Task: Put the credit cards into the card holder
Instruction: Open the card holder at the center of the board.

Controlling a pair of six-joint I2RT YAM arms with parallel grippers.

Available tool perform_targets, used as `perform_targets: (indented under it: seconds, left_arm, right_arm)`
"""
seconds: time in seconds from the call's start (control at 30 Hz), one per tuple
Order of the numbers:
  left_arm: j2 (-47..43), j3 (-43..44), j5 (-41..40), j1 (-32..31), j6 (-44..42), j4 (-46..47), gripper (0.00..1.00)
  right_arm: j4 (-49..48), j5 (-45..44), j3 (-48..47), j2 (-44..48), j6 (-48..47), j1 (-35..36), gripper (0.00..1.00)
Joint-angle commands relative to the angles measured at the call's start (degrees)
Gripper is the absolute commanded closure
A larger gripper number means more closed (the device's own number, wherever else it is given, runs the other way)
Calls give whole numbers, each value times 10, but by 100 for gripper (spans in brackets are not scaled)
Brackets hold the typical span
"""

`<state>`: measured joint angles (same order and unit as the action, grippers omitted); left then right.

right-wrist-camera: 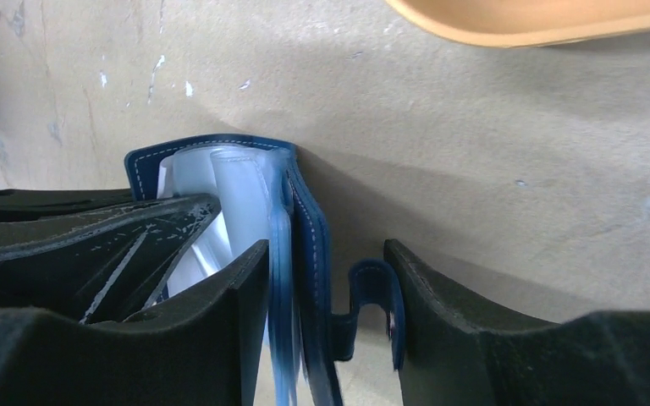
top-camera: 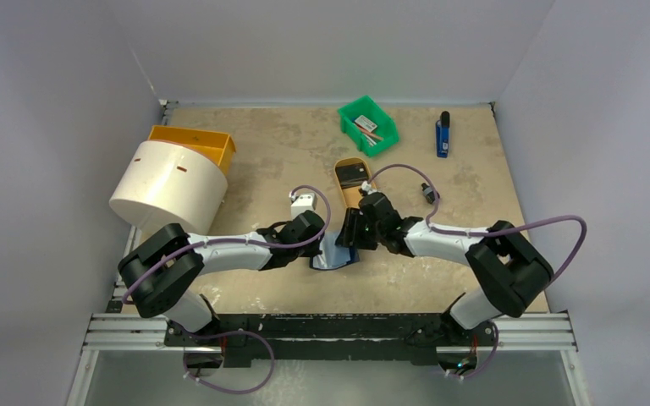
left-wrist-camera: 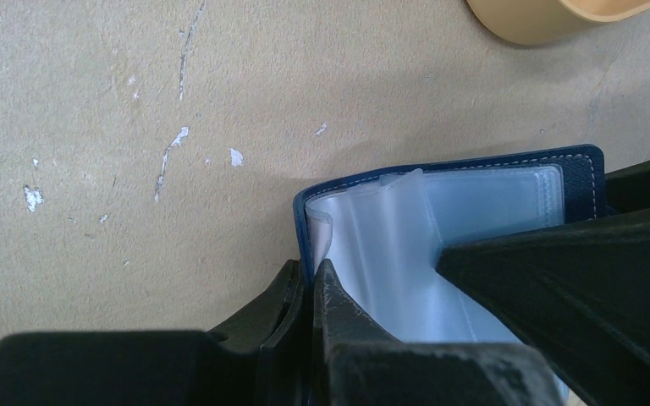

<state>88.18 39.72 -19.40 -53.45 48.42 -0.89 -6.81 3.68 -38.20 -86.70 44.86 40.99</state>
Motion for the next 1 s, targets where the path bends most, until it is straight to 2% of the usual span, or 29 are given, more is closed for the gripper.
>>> perform_targets:
  seconds: [0.0, 0.13, 0.2, 0.23, 0.3, 0.4, 0.53, 0.73, 0.83, 0.97]
  left_arm:
    - [12, 4, 12, -5, -9, 0, 100]
    - [4, 8, 2, -4, -8, -5, 100]
    - [-9, 8, -6, -4, -4, -13, 100]
    - [-17, 9, -13, -3, -2, -19, 97]
    - [-38, 11, -26, -4, -1, -34, 83]
    - [-72, 20, -49, -4, 6, -69, 61]
    - [-141, 25, -73, -4, 14, -101, 48]
    - [-188, 23, 16, -4, 31, -27, 46]
    - [-166, 23, 53, -4, 37, 22, 46]
    - [-115, 21, 83, -5, 39, 60, 51]
  right_arm:
    - [2, 19, -18, -22, -14, 15, 50]
    - [-1, 21, -17, -21, -15, 16, 73]
    - [-2, 20, -16, -18, -15, 16, 82]
    - [-1, 20, -16, -17, -15, 16, 85]
    - [-1, 20, -17, -17, -15, 16, 90]
    - [3, 18, -19, -17, -14, 16, 92]
    - [6, 14, -20, -17, -12, 16, 93]
    - [5, 13, -24, -21, -11, 16, 92]
    - [3, 12, -24, -22, -9, 16, 92]
    - [1, 12, -24, -22, -8, 16, 92]
